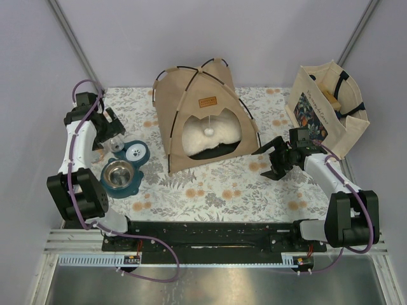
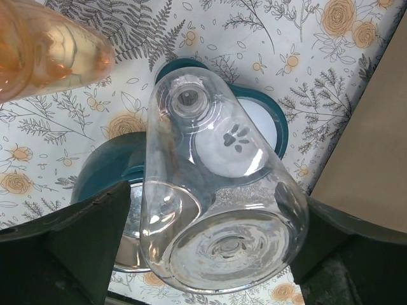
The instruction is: Set up the pet tent
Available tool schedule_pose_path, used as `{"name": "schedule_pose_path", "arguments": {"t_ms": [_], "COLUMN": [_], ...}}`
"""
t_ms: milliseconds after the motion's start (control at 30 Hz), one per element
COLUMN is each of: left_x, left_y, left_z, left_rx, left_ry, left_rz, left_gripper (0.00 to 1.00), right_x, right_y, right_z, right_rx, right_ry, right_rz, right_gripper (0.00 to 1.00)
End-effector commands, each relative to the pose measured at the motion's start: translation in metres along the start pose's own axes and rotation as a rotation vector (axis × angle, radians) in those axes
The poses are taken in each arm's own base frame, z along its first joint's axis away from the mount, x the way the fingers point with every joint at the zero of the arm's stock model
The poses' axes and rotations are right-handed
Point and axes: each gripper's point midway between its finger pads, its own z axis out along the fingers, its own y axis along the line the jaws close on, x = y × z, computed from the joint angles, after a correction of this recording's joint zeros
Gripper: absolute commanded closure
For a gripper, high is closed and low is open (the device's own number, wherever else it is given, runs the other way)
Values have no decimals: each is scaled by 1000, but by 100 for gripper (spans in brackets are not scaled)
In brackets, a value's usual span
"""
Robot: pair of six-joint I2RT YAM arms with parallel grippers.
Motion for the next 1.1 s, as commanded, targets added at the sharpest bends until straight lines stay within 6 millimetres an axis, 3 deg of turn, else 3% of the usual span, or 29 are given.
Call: {"name": "schedule_pose_path", "arguments": {"t_ms": [0,567,633,833,1067], "left_x": [-16,-47,-49,-45,-35], "left_y": [-1,3,3,4,14], "left_z": [-22,-87,-93,-82,-56], "left_rx": [20,21,27,14,-41], "left_ry": [-81,-290,-309,-280,-231], "left_rz": [-6,-22,-29,-28,-34], "left_gripper": [1,1,10,39,47], "right_x": [0,6,6,9,10], "right_y": [10,8,8,7,6], "right_z": [-7,-8,-8,-7,-6], "right_rx": [-44,-66,-69,-77,-85], "right_ry": [-8,8,7,25,29], "right_rz": [-10,-11,-13,-12,-8], "right_gripper": [2,1,1,2,2]}}
